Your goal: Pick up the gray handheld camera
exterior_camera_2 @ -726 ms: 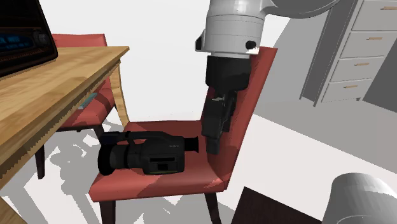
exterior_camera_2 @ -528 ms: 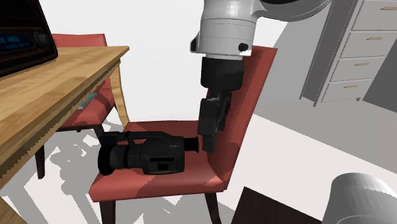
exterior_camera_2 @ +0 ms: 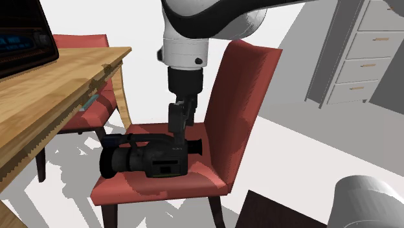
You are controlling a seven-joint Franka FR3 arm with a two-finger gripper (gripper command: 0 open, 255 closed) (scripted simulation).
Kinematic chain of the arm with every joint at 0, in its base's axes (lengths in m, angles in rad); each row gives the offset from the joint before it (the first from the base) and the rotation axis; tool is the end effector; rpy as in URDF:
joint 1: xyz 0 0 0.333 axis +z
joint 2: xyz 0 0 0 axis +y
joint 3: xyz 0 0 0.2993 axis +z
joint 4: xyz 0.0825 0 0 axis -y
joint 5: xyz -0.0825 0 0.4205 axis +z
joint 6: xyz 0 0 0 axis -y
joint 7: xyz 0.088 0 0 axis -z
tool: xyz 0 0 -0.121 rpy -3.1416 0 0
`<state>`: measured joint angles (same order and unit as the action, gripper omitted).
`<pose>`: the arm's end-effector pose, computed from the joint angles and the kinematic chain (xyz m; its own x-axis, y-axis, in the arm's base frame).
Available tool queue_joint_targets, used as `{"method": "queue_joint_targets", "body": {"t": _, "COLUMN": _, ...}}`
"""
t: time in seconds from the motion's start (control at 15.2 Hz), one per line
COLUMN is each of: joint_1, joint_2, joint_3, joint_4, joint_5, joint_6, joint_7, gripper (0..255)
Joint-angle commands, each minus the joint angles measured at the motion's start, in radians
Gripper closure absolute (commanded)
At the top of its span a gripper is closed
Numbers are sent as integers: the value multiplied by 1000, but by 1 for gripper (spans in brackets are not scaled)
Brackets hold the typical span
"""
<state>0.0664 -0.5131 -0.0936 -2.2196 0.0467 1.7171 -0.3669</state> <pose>0.4423 -0.0112 0.5383 0.9409 0.3362 0.0407 0.3385 -0.9373 -0.0829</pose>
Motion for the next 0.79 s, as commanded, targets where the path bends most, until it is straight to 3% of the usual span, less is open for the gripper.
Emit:
{"method": "queue_joint_targets", "body": {"t": 0.0, "joint_1": 10, "joint_2": 78, "joint_3": -11, "joint_4": 43, "joint_5": -10, "joint_6": 42, "joint_7": -53, "gripper": 0}}
{"method": "queue_joint_targets", "body": {"t": 0.53, "joint_1": 44, "joint_2": 357, "joint_3": -25, "joint_4": 252, "joint_5": -24, "joint_6": 142, "joint_7": -220, "gripper": 0}}
{"method": "queue_joint_targets", "body": {"t": 0.73, "joint_1": 44, "joint_2": 360, "joint_3": -25, "joint_4": 214, "joint_5": -23, "joint_6": 182, "joint_7": -221, "gripper": 0}}
